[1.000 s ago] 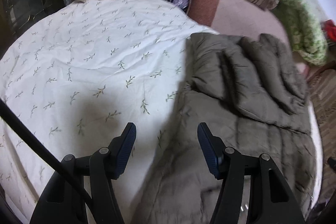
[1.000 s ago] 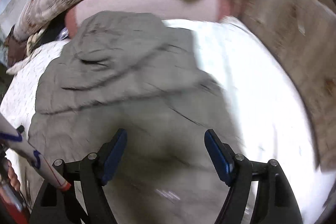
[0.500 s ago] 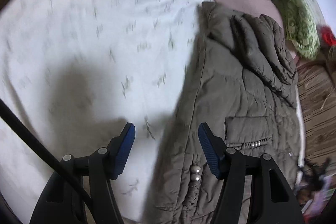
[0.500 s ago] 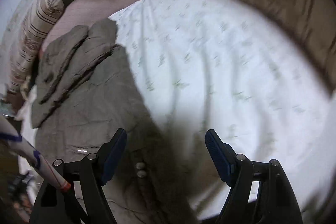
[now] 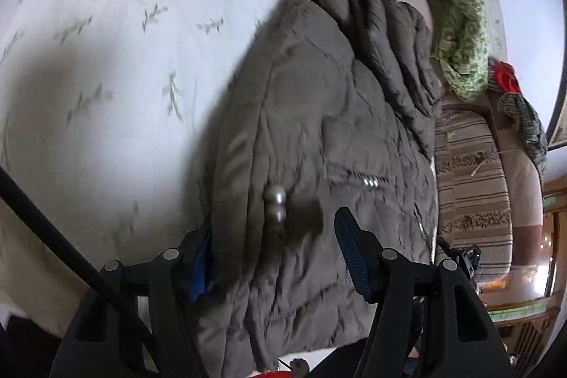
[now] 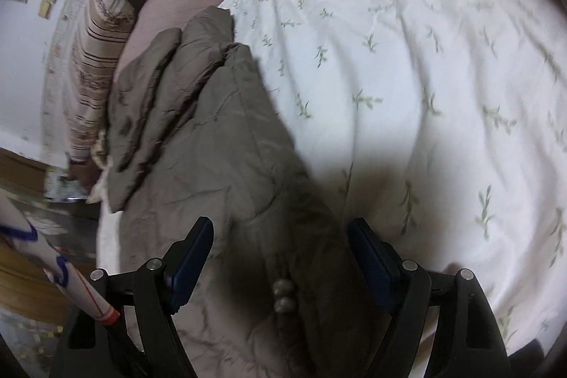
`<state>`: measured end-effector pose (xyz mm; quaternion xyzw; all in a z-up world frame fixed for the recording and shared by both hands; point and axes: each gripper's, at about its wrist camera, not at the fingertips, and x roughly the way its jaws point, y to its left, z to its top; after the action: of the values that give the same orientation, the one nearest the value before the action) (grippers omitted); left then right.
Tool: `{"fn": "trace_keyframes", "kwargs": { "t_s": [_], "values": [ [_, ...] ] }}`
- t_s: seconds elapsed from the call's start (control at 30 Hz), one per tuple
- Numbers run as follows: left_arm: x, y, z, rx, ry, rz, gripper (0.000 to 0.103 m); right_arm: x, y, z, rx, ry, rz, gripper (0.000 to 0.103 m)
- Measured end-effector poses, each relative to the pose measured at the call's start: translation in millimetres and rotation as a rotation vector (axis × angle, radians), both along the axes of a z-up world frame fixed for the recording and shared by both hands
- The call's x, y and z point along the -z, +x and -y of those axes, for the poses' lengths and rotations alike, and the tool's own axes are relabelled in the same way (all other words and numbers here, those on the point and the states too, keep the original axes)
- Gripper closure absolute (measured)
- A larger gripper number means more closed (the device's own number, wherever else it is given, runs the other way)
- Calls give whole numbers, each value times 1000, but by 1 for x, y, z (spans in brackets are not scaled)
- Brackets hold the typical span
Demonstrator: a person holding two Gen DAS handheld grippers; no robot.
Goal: Fold large clothes
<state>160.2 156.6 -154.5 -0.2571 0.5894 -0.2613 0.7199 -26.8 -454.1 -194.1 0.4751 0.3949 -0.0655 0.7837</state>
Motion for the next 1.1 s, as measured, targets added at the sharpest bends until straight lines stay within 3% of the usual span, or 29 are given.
{"fn": "trace_keyframes", "kwargs": {
  "t_s": [0.13, 0.23, 0.5, 0.73, 1.0, 1.07, 1.1],
  "values": [
    [2, -22, 1, 22, -92, -28, 42, 4, -7, -6, -46, 63, 26, 30],
    [5, -33, 6, 49, -45, -2, 42, 6, -13, -17, -86, 84, 21, 35],
    [10, -42, 3, 50, -82, 5, 42, 6, -31, -52, -145, 59, 4, 40],
    [3, -49, 20, 76, 62, 79, 42, -3, -44, -75, -191, 37, 52, 51],
    [2, -53, 23, 17, 119, 79, 42, 20, -37, -100, -230, 34, -10, 54],
    [-3, -56, 27, -4, 177, 87, 47, 22, -36, -105, -212, 11, -20, 60],
    [-6, -57, 30, -4, 218, 95, 55, 21, -36, -104, -202, 13, -17, 62]
  ]
}}
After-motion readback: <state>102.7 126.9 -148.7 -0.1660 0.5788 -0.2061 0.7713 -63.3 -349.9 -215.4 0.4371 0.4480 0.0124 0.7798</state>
